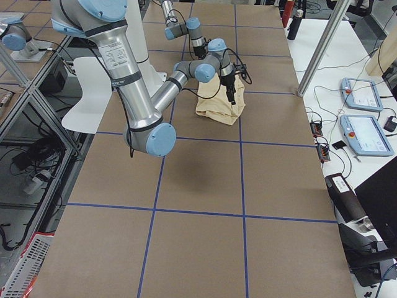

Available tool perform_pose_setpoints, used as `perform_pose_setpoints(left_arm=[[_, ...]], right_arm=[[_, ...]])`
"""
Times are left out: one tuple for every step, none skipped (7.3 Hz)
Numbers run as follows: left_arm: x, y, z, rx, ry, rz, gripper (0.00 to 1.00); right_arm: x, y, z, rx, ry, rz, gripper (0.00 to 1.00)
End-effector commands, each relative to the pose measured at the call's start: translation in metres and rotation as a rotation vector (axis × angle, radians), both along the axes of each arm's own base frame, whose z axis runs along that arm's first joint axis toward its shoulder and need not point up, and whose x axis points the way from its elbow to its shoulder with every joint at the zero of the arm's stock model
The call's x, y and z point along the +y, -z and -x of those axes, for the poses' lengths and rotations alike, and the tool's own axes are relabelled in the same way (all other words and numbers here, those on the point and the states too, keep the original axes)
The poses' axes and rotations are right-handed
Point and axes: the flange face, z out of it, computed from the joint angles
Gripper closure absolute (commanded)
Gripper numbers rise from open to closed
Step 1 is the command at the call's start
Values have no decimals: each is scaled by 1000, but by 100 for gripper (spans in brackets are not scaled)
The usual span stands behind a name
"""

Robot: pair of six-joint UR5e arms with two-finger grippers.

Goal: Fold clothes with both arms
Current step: 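Lower the left gripper to the folded shirt's side while the right gripper rises away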

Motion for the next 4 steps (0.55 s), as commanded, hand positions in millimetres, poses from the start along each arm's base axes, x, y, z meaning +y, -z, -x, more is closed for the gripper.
perform_pose_setpoints(left_arm=[[0, -1, 0, -1, 2, 4, 100], [-1, -2, 1, -4, 4, 3, 100], [-5, 2, 6, 1, 10, -4, 100], [-17, -9, 16, -31, 18, -24, 100]], right_arm=[[0, 0, 0, 2, -2, -1, 0], [0, 1, 0, 1, -2, -2, 0], [0, 1, 0, 1, -2, -2, 0], [0, -2, 2, 5, -1, 1, 0]])
